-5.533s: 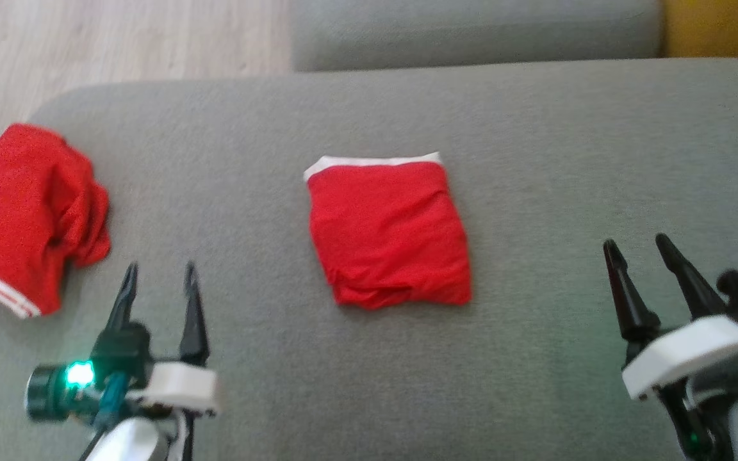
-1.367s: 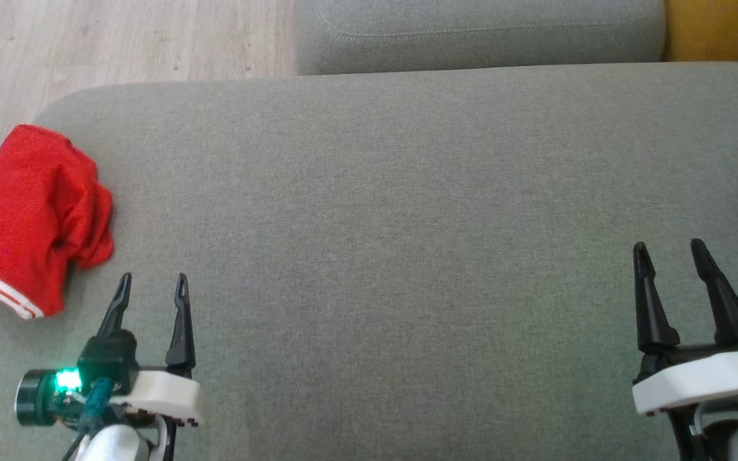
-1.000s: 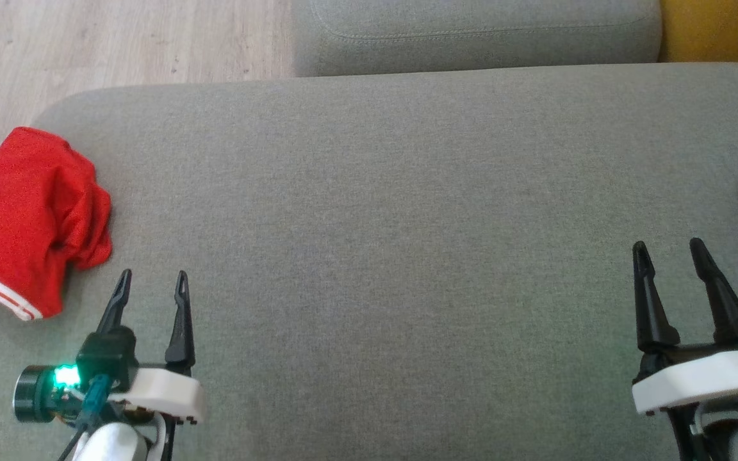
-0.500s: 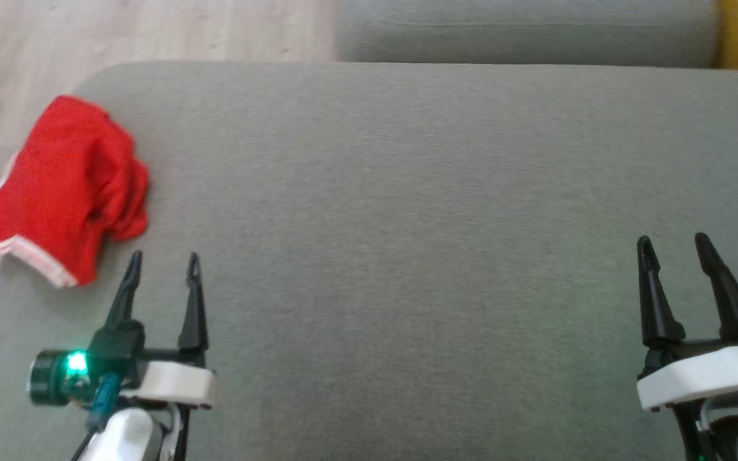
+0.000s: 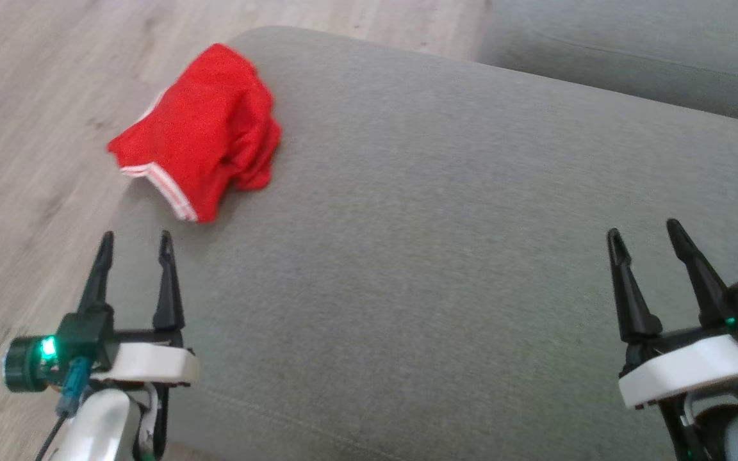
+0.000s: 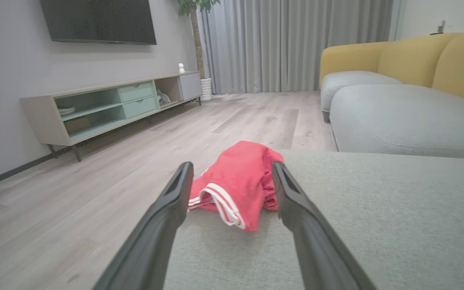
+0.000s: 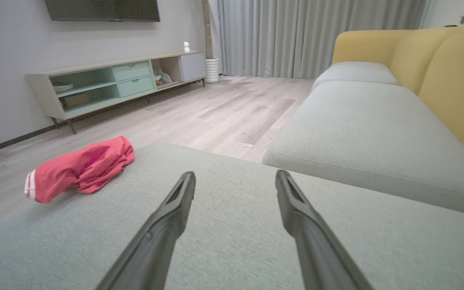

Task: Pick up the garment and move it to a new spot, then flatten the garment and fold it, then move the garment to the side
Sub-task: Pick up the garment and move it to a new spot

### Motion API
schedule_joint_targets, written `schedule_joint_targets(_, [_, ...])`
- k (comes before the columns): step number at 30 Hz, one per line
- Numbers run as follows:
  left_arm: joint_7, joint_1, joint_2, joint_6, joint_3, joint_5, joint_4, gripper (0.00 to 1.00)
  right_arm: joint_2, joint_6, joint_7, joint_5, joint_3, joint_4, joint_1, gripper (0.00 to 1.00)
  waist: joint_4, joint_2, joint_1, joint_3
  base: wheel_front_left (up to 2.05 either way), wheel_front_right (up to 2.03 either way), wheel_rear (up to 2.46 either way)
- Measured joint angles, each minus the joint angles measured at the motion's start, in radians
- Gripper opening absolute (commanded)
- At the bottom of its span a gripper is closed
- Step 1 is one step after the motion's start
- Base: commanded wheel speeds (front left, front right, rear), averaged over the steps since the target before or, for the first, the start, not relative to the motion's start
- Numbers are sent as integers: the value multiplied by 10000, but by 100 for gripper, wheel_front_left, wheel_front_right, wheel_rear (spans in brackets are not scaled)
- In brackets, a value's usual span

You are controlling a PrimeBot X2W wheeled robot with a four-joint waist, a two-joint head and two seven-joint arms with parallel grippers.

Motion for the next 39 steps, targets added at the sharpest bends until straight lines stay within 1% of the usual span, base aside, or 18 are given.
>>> schedule_joint_targets(3, [0,13,13,-81,242,92,0,100,-82,0,88,2,161,-58,-198,100,349,0,0,77,0,0,0])
schedule_joint_targets(5, [0,38,-15,-92,403,109,12,100,-198,0,111,2,278,-94,-385,100,460,0,0,212,0,0,0])
schedule_joint_targets(7, [0,46,-61,-201,523,109,69,100,-328,0,182,0,347,-142,-566,100,501,0,0,380,0,0,0])
schedule_joint_targets(12, [0,-71,-525,-357,736,153,322,100,-598,0,355,2,372,-397,-1007,100,430,0,0,942,0,0,0])
schedule_joint_targets(15, [-2,-622,-790,-610,909,157,744,100,-769,0,541,2,272,-658,-1258,100,327,0,1,1379,0,0,0])
schedule_joint_targets(19, [-2,-2021,-1005,-1003,938,174,1971,100,-1062,0,834,2,-2,-1108,-1459,100,174,0,2,2114,0,0,0])
schedule_joint_targets(26, [90,-5021,-995,-1626,1022,311,4824,100,-1582,0,1239,94,-458,-1712,-1832,100,-153,0,4,3542,0,0,0])
schedule_joint_targets(27, [272,-5409,-976,-1722,1016,299,5239,100,-1645,0,1267,102,-499,-1745,-1842,100,-203,0,4,3719,0,0,0])
schedule_joint_targets(29, [771,-6118,-924,-2052,1022,201,6136,100,-1672,0,1321,198,-564,-1770,-1894,100,-325,-1,4,4041,0,0,0])
schedule_joint_targets(30, [1005,-6396,-876,-2134,1022,196,6550,100,-1676,0,1321,232,-573,-1772,-1953,100,-396,-1,4,4170,0,0,0])
schedule_joint_targets(33, [1864,-6963,-844,-2186,1141,-65,7634,100,-1680,0,1321,270,-604,-1781,-2015,100,-631,-1,3,4436,0,0,0])
schedule_joint_targets(35, [2006,-7204,-825,-2249,1198,-196,8009,100,-1678,0,1317,270,-639,-1774,-2013,100,-779,0,1,4520,0,0,0])
schedule_joint_targets(36, [2029,-7338,-788,-2242,1204,-221,8155,98,-1662,0,1313,270,-669,-1756,-2011,100,-838,0,0,4534,0,0,0])
schedule_joint_targets(37, [1925,-7438,-750,-2242,1198,-211,8218,41,-1653,0,1290,270,-717,-1737,-2009,100,-883,0,0,4530,0,0,0])
schedule_joint_targets(38, [1806,-7527,-742,-2242,1197,-211,8339,0,-1641,0,1241,270,-769,-1709,-2007,100,-904,-1,1,4501,0,0,0])
schedule_joint_targets(39, [1695,-7565,-744,-2240,1179,-209,8450,0,-1636,0,1179,270,-794,-1664,-2007,100,-917,-1,1,4453,0,0,0])
